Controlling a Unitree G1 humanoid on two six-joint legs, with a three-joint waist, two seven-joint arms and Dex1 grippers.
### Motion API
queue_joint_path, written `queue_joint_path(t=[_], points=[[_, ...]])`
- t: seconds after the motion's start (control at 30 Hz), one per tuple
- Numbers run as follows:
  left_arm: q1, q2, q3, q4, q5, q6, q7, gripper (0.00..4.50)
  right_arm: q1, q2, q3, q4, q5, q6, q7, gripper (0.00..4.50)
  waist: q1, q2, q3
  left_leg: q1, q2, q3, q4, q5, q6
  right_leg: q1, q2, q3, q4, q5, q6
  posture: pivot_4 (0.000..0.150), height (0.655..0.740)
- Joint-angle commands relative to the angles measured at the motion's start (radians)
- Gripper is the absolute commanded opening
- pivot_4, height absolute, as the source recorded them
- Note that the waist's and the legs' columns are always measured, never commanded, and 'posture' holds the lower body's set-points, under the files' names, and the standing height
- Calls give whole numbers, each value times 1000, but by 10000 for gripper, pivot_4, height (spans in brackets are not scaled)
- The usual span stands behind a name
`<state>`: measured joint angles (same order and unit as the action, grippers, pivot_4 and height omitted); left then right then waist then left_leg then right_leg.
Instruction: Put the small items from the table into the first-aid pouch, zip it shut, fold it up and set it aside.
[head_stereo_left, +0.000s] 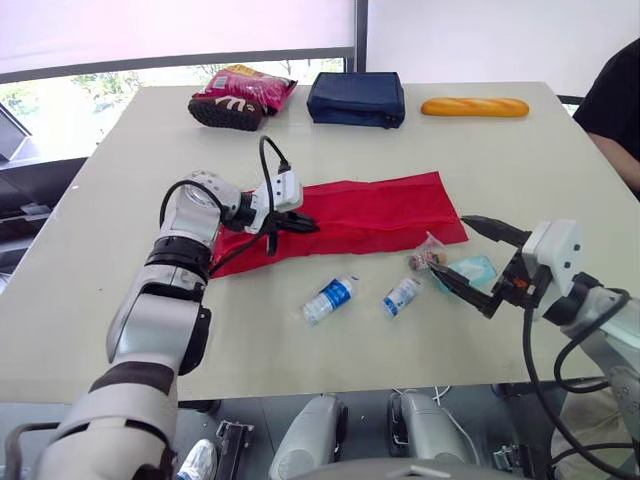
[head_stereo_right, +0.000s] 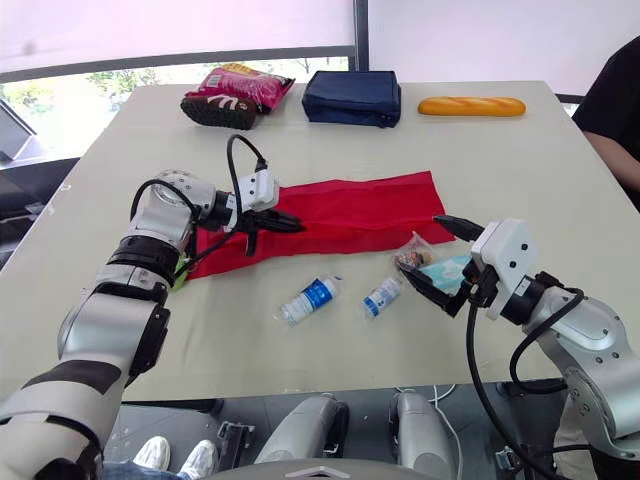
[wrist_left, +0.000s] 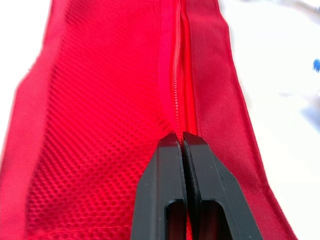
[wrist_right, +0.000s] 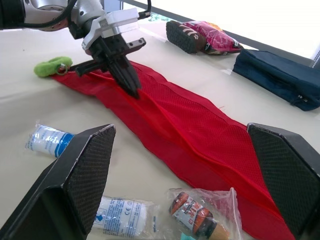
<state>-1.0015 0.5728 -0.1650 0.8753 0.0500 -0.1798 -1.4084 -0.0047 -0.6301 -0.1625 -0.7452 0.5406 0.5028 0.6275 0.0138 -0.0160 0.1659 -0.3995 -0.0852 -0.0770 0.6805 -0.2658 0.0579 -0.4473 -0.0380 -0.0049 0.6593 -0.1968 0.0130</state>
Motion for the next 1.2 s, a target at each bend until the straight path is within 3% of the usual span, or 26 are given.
queue_joint_path(t=[0.03, 0.3, 0.5, 0.7, 1.0, 1.2], points=[[12, 15, 25, -67, -25, 2, 21, 312, 6, -12, -8, -40, 17, -12, 9, 45000, 0, 0, 0, 0, 0, 0, 0, 0, 0, 0, 0, 0, 0, 0, 0, 1500, 7395], [77, 22, 10, -138, -26, 9, 33, 312, -5, -78, 26, 0, 30, -28, 133, 45000, 0, 0, 0, 0, 0, 0, 0, 0, 0, 0, 0, 0, 0, 0, 0, 1500, 7395], [86, 14, -4, -139, -10, -11, 50, 312, -174, -104, 167, 124, -11, -74, 260, 45000, -3, 0, 0, 0, 0, 0, 1, 0, 0, 0, 0, 0, 0, 0, 0, 1500, 7395], [80, 2, -24, -115, 3, -53, 71, 312, -165, -107, 116, 201, -3, -155, 337, 45000, 4, 0, 0, -1, 0, 0, 2, -1, 1, 0, 0, -1, -1, 0, 0, 1500, 7395], [83, -12, -30, -107, -3, -70, 70, 312, -76, -161, 36, 152, 56, -114, 350, 45000, 1, 0, 0, -1, 0, 0, 2, -1, 1, 0, -1, 0, 0, 0, 0, 1500, 7395], [66, -19, -39, -82, 9, -94, 72, 312, -158, -170, 96, 214, -7, -146, 372, 45000, 1, 0, 0, -1, 0, 0, 2, -1, 1, 0, 0, -1, 0, 0, 0, 1500, 7395]])
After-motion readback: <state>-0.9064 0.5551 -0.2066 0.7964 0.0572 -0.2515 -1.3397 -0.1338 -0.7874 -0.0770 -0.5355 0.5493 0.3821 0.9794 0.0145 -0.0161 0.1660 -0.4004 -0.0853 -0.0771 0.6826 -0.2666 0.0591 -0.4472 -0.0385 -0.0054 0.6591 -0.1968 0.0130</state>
